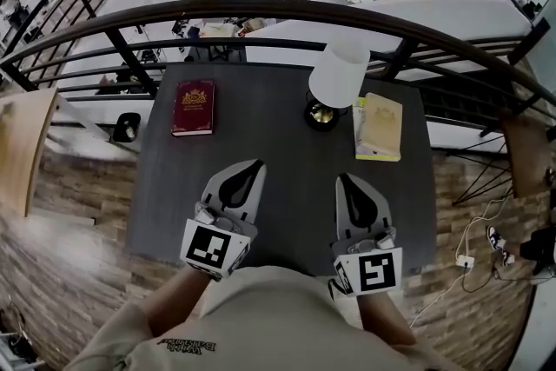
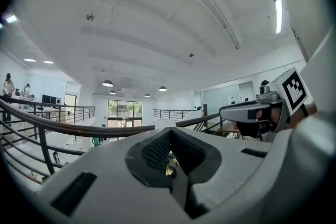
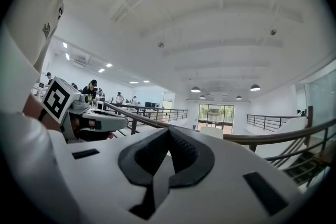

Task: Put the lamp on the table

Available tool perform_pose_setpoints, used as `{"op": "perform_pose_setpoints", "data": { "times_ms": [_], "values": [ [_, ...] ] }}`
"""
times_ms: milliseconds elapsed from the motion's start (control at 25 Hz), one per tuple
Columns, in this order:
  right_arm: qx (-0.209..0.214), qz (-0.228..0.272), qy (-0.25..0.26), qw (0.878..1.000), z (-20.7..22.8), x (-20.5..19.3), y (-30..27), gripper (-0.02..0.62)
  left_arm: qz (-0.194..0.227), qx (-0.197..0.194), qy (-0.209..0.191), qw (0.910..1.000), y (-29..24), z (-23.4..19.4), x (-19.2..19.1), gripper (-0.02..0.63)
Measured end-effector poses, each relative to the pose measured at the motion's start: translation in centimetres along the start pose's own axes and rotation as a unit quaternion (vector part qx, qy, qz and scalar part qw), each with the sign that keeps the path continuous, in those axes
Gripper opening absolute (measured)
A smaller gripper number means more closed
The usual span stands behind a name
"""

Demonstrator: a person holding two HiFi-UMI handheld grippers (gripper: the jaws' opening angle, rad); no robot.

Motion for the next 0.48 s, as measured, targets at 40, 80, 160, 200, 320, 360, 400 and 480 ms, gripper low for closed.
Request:
{"op": "perform_pose_setpoints", "data": {
  "times_ms": [40,80,160,200,320,360,400,480],
  "values": [
    [0.000,-0.001,0.000,1.000,0.00,-0.10,-0.04,0.000,-0.002,-0.001,0.000,1.0000,0.00,-0.03,-0.08,0.005],
    [0.000,-0.001,-0.001,1.000,0.00,-0.21,-0.09,0.000,-0.004,-0.003,-0.003,1.0000,-0.01,-0.06,-0.20,0.005],
    [0.000,-0.002,-0.003,1.000,-0.03,-0.46,-0.20,0.000,-0.005,-0.002,-0.009,0.9999,-0.01,-0.10,-0.37,0.005],
    [0.001,-0.003,-0.004,1.000,-0.05,-0.56,-0.26,0.000,-0.005,0.000,-0.010,0.9999,-0.02,-0.12,-0.42,0.005],
    [0.002,-0.005,-0.005,1.000,-0.03,-0.73,-0.43,0.000,-0.009,0.000,-0.010,0.9999,-0.16,-0.10,-0.64,0.005],
    [0.002,-0.006,-0.005,1.000,-0.01,-0.77,-0.48,0.000,-0.011,0.000,-0.009,0.9999,-0.22,-0.09,-0.71,0.005],
    [0.003,-0.007,-0.005,1.000,0.01,-0.81,-0.52,0.000,-0.012,0.000,-0.008,0.9999,-0.26,-0.08,-0.74,0.005],
    [0.003,-0.008,-0.006,1.000,0.05,-0.87,-0.59,0.000,-0.011,0.000,-0.006,0.9999,-0.32,-0.09,-0.70,0.005]
  ]
}}
Point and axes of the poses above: the fingertips, and each gripper's own axes: y backward along the fingers, z to its right, x out of its top, the point moved 6 cm from there along y, backward along the fingers, and after that the axes turned 4 degrees about -z, right-handed, at the moved point
